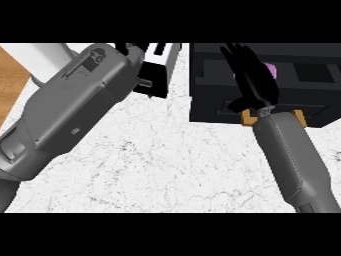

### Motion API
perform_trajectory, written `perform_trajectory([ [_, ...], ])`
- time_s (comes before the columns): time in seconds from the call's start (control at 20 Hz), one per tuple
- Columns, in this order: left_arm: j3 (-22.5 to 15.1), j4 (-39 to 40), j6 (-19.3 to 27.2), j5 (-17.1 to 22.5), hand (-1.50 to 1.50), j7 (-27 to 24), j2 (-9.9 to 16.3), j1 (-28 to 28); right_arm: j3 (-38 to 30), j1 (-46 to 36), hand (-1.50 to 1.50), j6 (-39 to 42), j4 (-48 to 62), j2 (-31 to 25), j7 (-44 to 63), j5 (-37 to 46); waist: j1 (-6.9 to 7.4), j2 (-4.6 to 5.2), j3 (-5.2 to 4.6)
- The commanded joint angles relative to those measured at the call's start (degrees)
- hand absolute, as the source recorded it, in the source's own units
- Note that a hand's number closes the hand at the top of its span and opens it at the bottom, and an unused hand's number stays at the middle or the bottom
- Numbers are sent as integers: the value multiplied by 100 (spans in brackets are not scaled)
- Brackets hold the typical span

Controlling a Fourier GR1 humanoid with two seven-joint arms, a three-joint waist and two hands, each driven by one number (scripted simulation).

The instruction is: Pick up the can, place it into the drawer and close the drawer

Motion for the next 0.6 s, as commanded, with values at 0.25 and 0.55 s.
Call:
perform_trajectory([
  [0.25,6,-805,240,-259,-150,290,308,399,-478,-673,-150,-1484,2013,-4,-125,238,72,87,45],
  [0.55,103,-1121,28,-293,-150,586,695,624,-757,-1151,-150,-2182,2760,-170,-386,209,83,110,46],
])
